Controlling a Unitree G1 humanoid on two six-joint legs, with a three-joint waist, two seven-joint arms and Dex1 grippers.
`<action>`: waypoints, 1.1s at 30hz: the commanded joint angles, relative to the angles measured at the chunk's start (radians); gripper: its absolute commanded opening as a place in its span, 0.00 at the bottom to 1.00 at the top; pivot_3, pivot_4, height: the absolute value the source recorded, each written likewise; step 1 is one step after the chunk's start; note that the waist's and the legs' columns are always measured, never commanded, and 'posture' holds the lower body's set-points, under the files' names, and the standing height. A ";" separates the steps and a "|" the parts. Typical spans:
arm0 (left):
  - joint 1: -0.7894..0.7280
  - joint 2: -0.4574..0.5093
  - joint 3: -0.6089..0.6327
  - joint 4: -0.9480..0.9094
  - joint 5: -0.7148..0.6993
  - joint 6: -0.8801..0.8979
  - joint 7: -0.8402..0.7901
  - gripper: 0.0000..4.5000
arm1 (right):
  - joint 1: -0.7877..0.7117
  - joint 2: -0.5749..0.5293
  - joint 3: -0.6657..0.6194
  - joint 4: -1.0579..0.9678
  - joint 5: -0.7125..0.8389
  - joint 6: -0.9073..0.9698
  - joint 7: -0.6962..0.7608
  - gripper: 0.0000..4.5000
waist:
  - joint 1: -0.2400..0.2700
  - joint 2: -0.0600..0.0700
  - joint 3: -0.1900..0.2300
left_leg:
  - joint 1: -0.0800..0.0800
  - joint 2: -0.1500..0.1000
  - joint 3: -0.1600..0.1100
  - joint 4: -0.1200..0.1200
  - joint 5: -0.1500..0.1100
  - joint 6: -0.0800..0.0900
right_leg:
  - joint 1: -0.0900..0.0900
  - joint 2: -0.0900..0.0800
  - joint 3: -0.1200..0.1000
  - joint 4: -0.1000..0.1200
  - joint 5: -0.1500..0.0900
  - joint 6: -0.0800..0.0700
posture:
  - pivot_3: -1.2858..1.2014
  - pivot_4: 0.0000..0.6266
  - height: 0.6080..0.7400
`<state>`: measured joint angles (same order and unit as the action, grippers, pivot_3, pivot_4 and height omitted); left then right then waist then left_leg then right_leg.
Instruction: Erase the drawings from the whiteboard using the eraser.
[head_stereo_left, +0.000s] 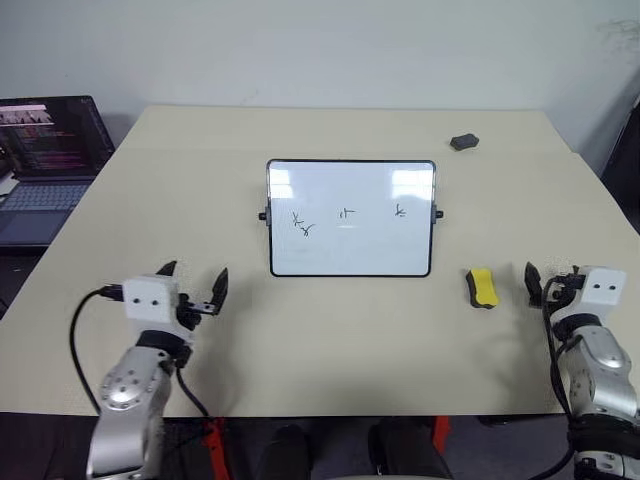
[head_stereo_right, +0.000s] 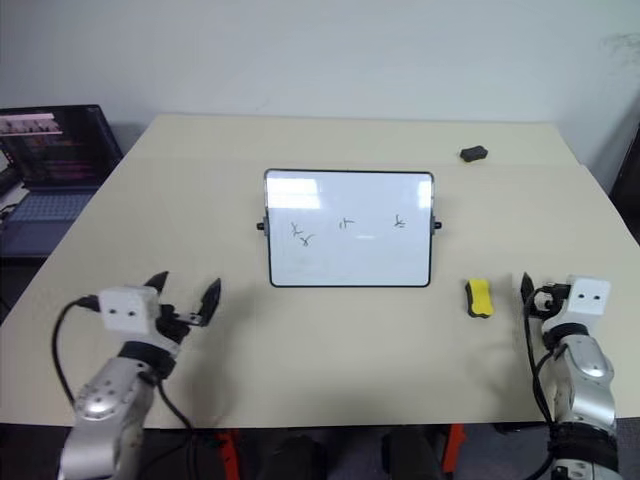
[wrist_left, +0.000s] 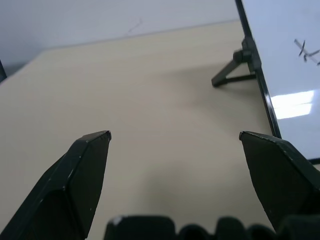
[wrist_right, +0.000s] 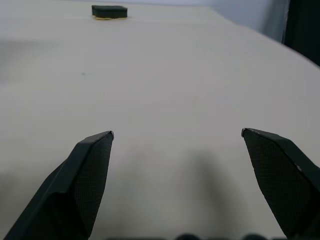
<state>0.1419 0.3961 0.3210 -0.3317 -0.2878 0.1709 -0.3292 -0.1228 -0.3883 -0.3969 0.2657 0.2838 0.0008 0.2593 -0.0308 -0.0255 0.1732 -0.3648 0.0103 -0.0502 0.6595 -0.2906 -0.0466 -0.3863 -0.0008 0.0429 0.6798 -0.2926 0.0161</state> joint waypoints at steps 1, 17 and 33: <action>-0.021 0.096 0.029 -0.141 -0.143 0.103 -0.114 1.00 | 0.026 0.021 -0.017 -0.156 0.070 0.075 -0.011 0.99 | 0.000 0.001 0.001 | 0.000 0.000 0.000 0.000 0.000 0.000 | 0.000 0.000 0.000 0.000 0.000 0.000 | 0.52 0.24 1.00; -0.462 0.350 -0.315 -0.088 -0.304 0.343 -0.563 1.00 | 0.263 -0.018 -0.010 -0.855 0.379 0.671 -0.132 0.99 | 0.001 0.007 0.006 | -0.002 -0.001 -0.001 -0.001 0.000 0.000 | -0.001 0.000 -0.001 0.000 -0.002 0.000 | 0.52 0.24 1.00; -0.591 0.316 -0.486 -0.024 -0.191 0.285 -0.742 1.00 | 0.074 0.035 0.138 -0.783 0.221 0.859 -0.318 0.99 | 0.000 0.005 0.007 | -0.006 -0.001 -0.001 -0.001 0.000 -0.001 | -0.004 0.002 -0.001 -0.002 -0.003 0.002 | 0.52 0.24 1.00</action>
<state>-0.4307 0.7040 -0.1634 -0.3182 -0.4705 0.4706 -1.0468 -0.0346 -0.3459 -0.2505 -0.5099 0.5253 0.8632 -0.0617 -0.0305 -0.0201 0.1799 -0.3707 0.0094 -0.0517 0.6587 -0.2910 -0.0471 -0.3905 0.0011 0.0421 0.6781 -0.2955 0.0180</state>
